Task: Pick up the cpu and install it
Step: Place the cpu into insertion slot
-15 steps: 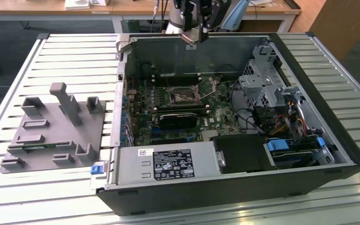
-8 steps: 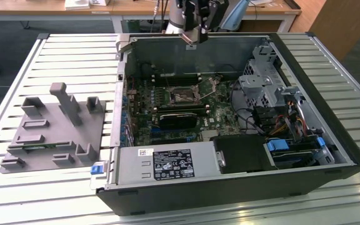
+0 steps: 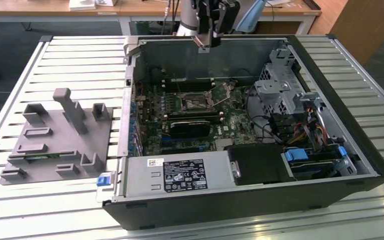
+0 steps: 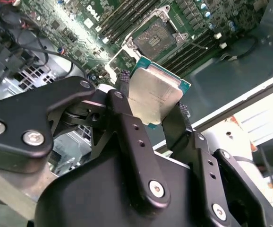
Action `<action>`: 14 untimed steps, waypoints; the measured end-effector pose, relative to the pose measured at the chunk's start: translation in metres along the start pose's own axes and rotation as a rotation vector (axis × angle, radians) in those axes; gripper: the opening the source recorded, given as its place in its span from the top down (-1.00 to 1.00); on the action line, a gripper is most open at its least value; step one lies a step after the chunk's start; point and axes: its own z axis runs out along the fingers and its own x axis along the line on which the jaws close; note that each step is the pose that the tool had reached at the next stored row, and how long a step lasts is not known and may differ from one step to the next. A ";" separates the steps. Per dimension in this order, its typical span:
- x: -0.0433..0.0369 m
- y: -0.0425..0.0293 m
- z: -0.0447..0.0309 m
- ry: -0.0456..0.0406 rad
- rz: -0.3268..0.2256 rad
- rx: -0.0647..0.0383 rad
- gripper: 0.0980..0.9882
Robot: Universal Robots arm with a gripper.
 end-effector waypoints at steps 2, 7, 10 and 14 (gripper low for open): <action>0.0001 -0.0004 0.0006 -0.0018 0.030 0.000 0.03; 0.0009 -0.0017 0.0034 -0.0056 0.092 -0.001 0.03; 0.0013 -0.0021 0.0063 -0.0082 0.135 -0.001 0.03; 0.0029 -0.0022 0.0119 -0.0114 0.182 -0.001 0.03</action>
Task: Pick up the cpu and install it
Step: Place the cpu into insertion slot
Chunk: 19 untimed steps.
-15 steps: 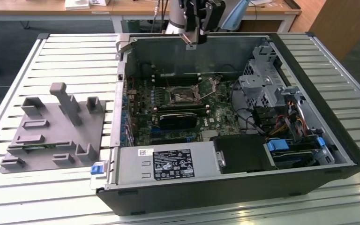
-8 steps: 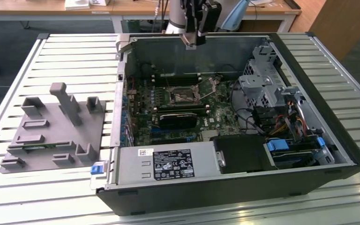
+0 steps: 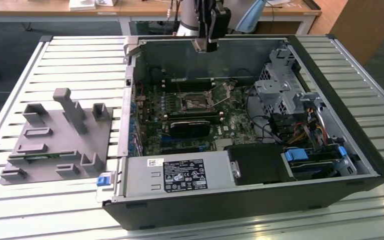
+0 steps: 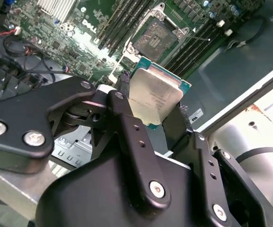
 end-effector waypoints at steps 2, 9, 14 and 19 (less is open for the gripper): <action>0.0035 0.0002 0.0056 -0.0008 0.017 0.000 0.03; 0.0069 -0.0004 0.0220 0.0003 0.030 0.014 0.03; 0.0069 -0.0008 0.0296 0.0004 0.030 0.016 0.03; 0.0069 -0.0011 0.0326 0.0005 0.030 0.016 0.03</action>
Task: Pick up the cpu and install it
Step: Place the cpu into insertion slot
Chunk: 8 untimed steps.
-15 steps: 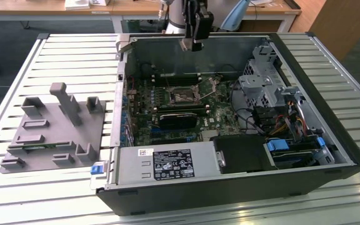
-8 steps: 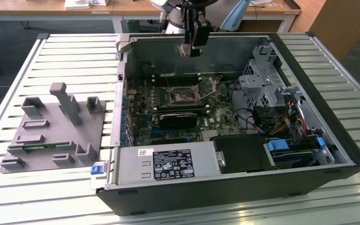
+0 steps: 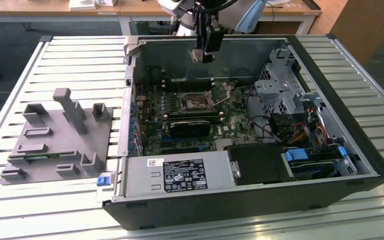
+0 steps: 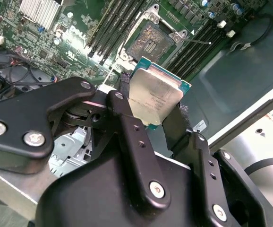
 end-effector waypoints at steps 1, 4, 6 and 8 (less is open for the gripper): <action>0.0000 0.0000 0.0008 0.0001 0.000 0.000 0.03; 0.0002 -0.0002 0.0045 0.0002 0.000 0.002 0.03; 0.0006 -0.0003 0.0081 0.0002 0.000 0.005 0.03; 0.0006 -0.0004 0.0105 -0.0026 0.001 0.006 0.03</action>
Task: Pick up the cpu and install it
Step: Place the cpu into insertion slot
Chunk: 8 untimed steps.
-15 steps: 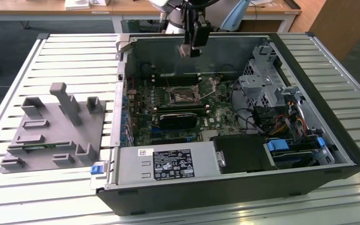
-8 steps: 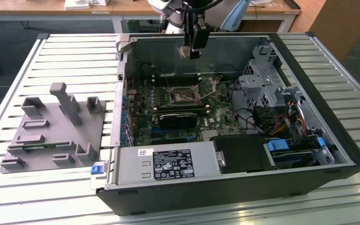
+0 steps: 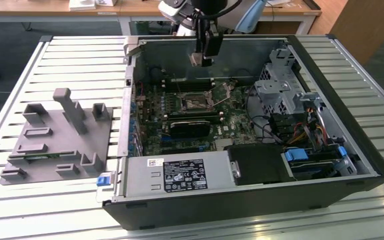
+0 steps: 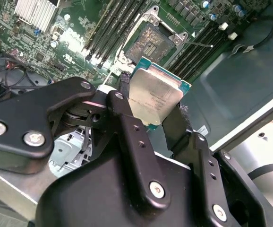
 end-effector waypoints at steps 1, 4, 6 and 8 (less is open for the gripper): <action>0.0000 0.0000 0.0009 -0.0011 0.000 0.000 0.03; 0.0000 -0.0001 0.0038 -0.0029 0.001 -0.001 0.03; 0.0003 -0.0002 0.0057 -0.0035 0.009 -0.001 0.03; 0.0003 -0.0002 0.0074 -0.0038 0.019 -0.002 0.03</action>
